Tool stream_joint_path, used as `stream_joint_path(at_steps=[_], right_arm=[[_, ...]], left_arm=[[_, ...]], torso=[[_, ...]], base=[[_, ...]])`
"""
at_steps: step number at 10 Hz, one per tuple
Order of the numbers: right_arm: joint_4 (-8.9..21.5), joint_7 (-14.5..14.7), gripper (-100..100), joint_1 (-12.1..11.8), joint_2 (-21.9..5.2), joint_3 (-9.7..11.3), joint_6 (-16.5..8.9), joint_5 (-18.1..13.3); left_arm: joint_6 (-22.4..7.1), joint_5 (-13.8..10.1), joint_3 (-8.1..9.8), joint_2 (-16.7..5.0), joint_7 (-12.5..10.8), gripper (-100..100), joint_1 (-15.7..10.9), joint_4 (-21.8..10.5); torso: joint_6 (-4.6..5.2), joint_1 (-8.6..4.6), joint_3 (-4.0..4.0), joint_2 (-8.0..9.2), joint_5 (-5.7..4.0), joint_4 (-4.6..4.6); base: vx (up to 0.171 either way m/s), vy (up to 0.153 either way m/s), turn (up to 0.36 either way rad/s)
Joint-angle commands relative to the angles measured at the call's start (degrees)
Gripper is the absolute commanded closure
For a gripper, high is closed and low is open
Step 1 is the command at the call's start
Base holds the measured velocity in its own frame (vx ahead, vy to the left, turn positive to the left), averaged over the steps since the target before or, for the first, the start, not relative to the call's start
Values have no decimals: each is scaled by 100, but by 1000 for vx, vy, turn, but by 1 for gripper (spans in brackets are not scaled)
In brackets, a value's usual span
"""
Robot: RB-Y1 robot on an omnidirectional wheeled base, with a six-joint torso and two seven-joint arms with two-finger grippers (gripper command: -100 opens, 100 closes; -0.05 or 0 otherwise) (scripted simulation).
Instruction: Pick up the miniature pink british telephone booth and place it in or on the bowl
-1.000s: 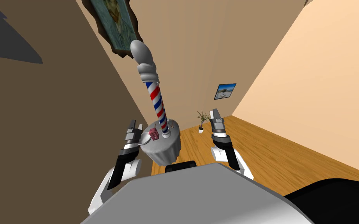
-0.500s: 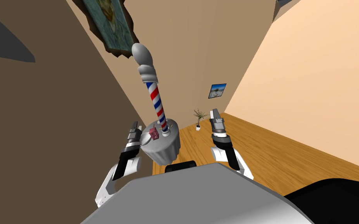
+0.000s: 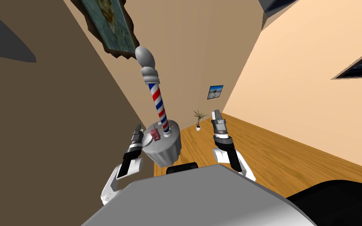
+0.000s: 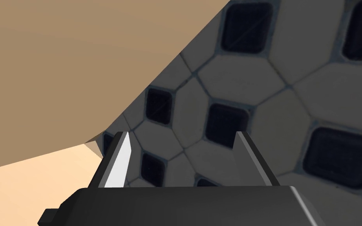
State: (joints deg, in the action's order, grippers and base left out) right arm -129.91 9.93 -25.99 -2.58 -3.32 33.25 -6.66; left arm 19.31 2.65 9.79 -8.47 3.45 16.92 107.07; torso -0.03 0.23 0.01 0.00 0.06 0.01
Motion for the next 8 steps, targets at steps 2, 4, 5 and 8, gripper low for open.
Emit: stream_joint_path(at_steps=[2,4,5,8], right_arm=[[0,0,0,0,0,0,0,0],[0,0,0,0,0,0,0,0],[0,0,0,0,0,0,0,0],[0,0,0,-1,0,0,0,0]], left_arm=[[-29,127,24,-39,173,-100,-158,-445],[-81,282,7,-112,315,-100,-295,-820],[-106,372,-14,-155,382,-100,-360,-1003],[-180,682,-120,-300,570,-100,-547,-1529]], torso=[[1,-3,-2,-3,-1,-1],[0,1,-2,-3,0,-1],[0,1,-3,-4,0,-1],[-1,-8,-8,-14,-2,-3]], base=[[-24,36,-92],[-20,46,-80],[-13,37,-51],[5,20,-26]])
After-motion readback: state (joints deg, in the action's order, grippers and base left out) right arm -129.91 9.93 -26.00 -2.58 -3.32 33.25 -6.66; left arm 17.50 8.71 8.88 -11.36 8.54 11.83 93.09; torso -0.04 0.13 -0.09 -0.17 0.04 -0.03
